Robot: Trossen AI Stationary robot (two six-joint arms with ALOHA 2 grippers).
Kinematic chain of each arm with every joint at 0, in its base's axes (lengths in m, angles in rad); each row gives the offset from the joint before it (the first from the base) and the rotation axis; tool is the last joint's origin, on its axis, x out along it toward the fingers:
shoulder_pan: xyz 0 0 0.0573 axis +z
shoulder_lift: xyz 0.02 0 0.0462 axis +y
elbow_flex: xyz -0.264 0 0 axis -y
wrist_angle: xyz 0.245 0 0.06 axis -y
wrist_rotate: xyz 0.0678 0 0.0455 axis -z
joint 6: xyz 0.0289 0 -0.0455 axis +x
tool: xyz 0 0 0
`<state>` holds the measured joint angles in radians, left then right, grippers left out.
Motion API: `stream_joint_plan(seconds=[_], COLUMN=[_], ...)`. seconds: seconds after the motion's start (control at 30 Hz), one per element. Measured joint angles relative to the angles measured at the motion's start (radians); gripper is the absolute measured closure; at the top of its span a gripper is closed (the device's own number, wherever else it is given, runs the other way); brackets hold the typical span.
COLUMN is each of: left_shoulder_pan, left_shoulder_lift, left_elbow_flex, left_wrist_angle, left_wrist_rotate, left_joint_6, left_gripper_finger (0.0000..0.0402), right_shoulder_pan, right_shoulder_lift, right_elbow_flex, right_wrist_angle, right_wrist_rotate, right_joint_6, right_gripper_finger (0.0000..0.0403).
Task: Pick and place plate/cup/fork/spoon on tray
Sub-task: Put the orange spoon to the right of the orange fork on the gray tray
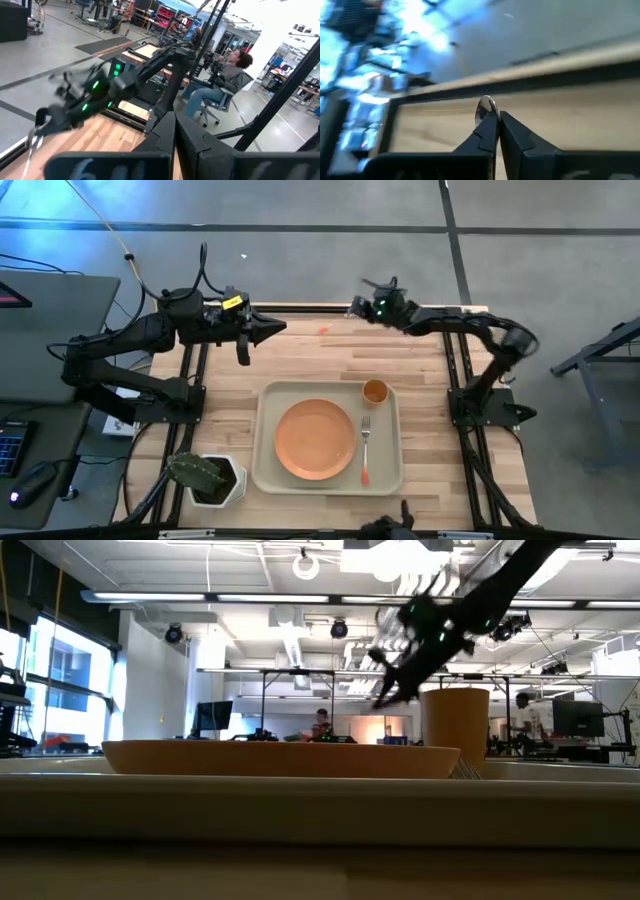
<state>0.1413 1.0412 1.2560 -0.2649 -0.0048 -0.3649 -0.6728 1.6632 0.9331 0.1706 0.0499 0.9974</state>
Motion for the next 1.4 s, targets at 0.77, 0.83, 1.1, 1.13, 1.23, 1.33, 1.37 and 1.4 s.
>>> stream_joint_plan(seconds=[0.77, 0.83, 1.1, 1.13, 1.23, 1.33, 1.37, 1.4], left_shoulder_pan=[0.000, 0.000, 0.000, 0.000, 0.000, 0.000, 0.000, 0.000], left_shoulder_lift=[0.000, 0.000, 0.003, 0.003, 0.007, 0.012, 0.015, 0.018], left_elbow_flex=[0.000, 0.000, 0.000, 0.000, 0.000, 0.000, 0.000, 0.000], left_wrist_angle=[-0.053, -0.074, -0.081, -0.078, -0.072, -0.076, -0.072, -0.072], left_wrist_rotate=[0.047, 0.047, 0.046, 0.044, 0.035, 0.033, 0.033, 0.033], left_joint_6=[-0.001, -0.001, -0.002, -0.002, -0.002, -0.003, -0.003, -0.003], left_gripper_finger=[0.0401, 0.0401, 0.0401, 0.0401, 0.0401, 0.0401, 0.0401, 0.0401], right_shoulder_pan=[0.273, 0.350, 0.675, 0.705, 0.765, 0.790, 0.792, 0.792], right_shoulder_lift=[-0.926, -0.944, -0.878, -0.863, -0.822, -0.797, -0.792, -0.789], right_elbow_flex=[0.001, 0.001, 0.001, 0.001, 0.001, 0.001, 0.001, 0.001], right_wrist_angle=[-0.653, -0.726, -0.839, -0.837, -0.846, -0.845, -0.846, -0.848], right_wrist_rotate=[-0.541, -0.504, -0.250, -0.229, -0.180, -0.154, -0.154, -0.154], right_joint_6=[-0.375, -0.359, -0.320, -0.318, -0.317, -0.299, -0.295, -0.287], right_gripper_finger=[0.0403, 0.0403, 0.0403, 0.0403, 0.0403, 0.0403, 0.0403, 0.0403])
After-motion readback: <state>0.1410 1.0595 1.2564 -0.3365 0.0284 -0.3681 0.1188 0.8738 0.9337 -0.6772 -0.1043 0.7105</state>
